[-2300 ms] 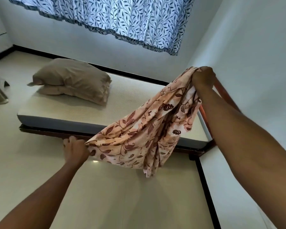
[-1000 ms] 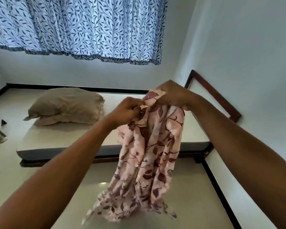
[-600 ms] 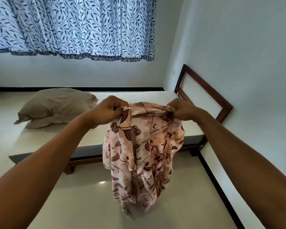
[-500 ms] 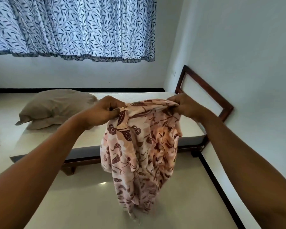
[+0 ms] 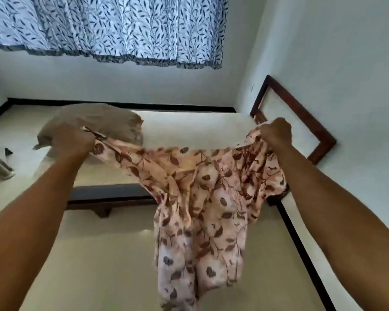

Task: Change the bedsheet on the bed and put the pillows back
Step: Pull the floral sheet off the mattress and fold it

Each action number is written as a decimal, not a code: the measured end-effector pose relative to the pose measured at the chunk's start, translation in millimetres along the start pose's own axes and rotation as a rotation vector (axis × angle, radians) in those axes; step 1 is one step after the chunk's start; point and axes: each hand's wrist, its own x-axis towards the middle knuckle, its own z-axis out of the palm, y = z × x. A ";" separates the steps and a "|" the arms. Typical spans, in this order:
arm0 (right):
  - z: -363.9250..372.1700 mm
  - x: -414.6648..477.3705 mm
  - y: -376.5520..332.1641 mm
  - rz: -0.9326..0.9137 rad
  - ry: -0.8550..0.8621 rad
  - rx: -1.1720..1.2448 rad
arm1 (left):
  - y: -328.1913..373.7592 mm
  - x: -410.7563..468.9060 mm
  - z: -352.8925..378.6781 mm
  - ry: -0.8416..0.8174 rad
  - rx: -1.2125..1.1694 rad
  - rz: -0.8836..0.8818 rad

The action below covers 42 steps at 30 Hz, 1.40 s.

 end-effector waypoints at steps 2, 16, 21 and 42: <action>16.4 -9.8 10.4 0.042 -0.112 0.047 | -4.4 -18.9 9.5 -0.045 -0.023 0.007; 84.1 -142.5 -5.9 -0.330 -1.010 0.202 | 22.0 -155.4 31.2 -0.824 -0.565 0.037; 93.7 -155.5 -0.6 -0.548 -1.195 0.092 | 41.7 -187.3 42.2 -0.854 -0.548 0.135; -6.2 -52.5 -90.2 -0.774 -0.793 0.620 | 26.9 -215.1 61.8 -1.372 -0.213 0.669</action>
